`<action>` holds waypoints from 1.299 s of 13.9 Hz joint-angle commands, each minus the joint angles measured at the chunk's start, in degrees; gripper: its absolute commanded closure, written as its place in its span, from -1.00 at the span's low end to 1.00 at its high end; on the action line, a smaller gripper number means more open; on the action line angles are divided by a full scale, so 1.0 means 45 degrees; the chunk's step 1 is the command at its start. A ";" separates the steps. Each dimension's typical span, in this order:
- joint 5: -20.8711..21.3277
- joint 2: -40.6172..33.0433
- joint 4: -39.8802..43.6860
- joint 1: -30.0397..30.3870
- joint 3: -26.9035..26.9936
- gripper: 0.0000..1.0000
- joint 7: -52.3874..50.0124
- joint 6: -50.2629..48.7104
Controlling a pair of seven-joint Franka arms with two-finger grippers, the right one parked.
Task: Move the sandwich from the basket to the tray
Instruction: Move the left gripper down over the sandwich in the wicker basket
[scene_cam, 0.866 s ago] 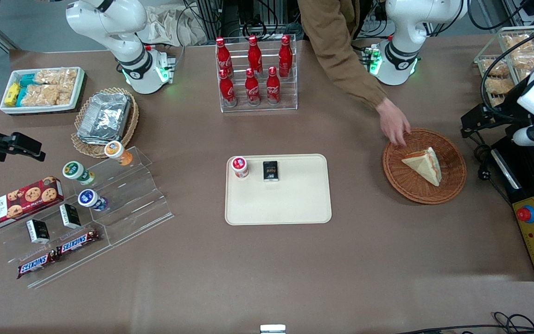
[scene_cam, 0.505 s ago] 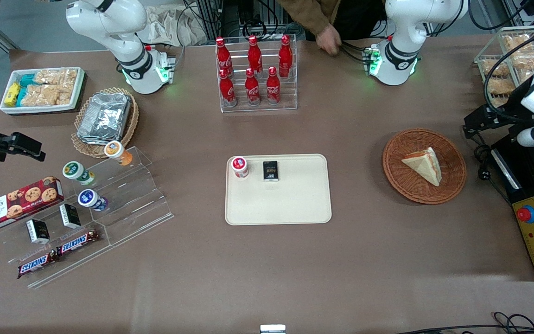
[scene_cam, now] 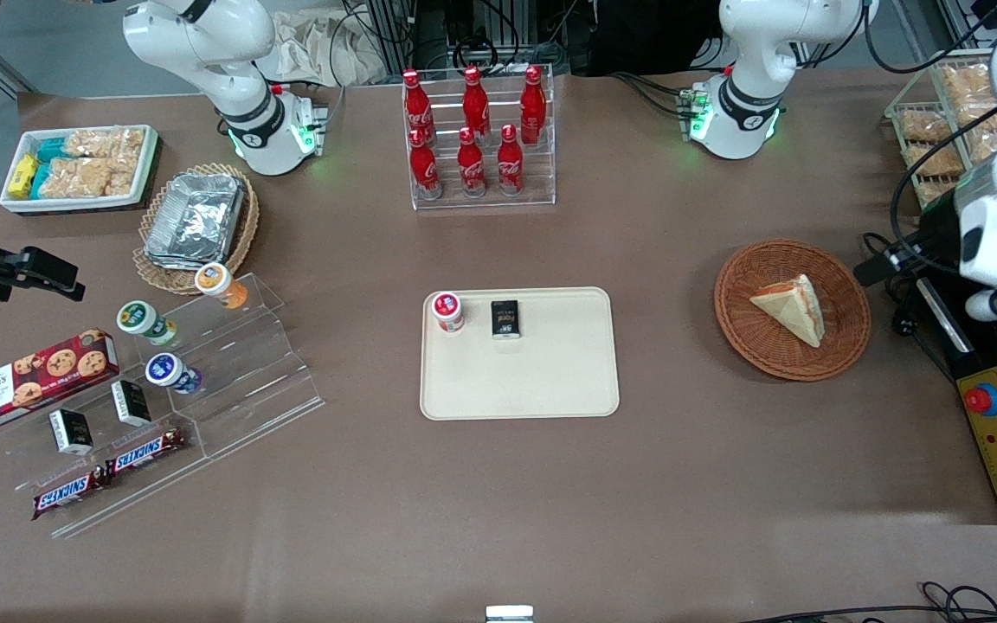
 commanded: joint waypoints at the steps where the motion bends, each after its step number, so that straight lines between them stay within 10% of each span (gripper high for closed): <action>1: 0.0615 -0.1429 -0.3763 0.0022 -0.0090 -1.00 -0.2138 0.2683; 10: 0.0834 -0.2020 -1.0589 0.0412 0.0533 -1.00 -0.4407 1.0189; 18: 0.0834 -0.0948 -1.1961 0.0412 0.1043 -1.00 -0.4349 1.2556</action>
